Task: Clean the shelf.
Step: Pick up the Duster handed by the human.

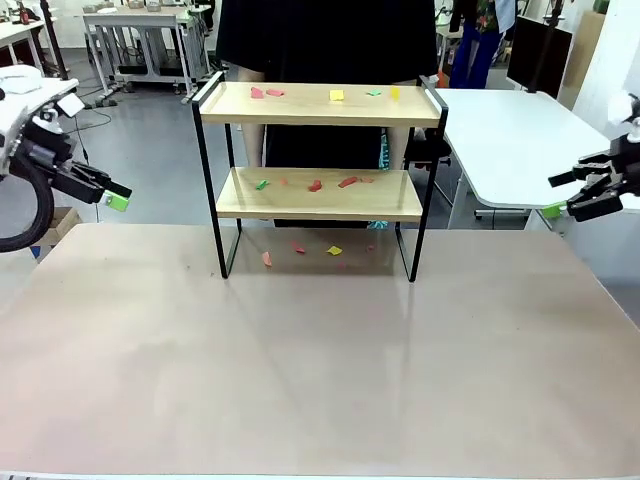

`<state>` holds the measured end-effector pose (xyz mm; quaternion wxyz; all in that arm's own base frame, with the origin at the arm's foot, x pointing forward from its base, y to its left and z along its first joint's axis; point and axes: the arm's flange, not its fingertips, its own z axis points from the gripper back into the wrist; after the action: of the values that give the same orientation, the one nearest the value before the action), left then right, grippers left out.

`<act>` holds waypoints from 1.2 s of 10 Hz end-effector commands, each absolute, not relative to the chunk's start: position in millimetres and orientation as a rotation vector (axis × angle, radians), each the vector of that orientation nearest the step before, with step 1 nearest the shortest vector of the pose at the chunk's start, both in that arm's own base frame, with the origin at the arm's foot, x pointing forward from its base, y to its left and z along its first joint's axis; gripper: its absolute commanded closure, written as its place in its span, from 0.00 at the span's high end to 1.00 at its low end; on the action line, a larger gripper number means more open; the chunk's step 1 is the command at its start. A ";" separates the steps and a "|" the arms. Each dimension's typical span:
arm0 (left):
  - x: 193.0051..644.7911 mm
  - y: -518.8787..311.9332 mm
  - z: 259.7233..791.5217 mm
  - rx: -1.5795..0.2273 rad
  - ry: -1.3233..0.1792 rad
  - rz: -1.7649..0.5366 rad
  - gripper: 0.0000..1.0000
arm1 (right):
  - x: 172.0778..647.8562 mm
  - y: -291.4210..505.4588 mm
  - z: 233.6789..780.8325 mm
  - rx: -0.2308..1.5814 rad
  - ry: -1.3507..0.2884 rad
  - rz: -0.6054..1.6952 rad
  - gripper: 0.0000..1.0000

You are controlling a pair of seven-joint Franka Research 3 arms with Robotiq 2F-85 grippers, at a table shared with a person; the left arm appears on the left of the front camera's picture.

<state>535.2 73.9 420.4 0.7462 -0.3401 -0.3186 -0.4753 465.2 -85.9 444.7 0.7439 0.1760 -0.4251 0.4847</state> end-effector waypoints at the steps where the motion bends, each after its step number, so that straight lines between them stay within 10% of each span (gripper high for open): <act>1: 545.3 72.1 426.8 -0.771 -0.713 -1.014 1.00 | 495.3 -83.2 429.6 0.464 -0.946 1.002 1.00; 7: 540.9 75.6 419.5 -0.754 -0.703 -1.044 1.00 | 468.6 -82.3 437.6 0.407 -0.895 1.036 1.00; 12: 591.7 79.6 389.1 -0.905 -0.973 -1.172 1.00 | 551.3 -138.2 407.9 0.625 -1.059 0.986 1.00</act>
<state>579.0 74.5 395.5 0.6739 -0.3706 -0.4021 -0.4968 531.5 -129.0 412.4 0.7244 0.2690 -0.4579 0.4396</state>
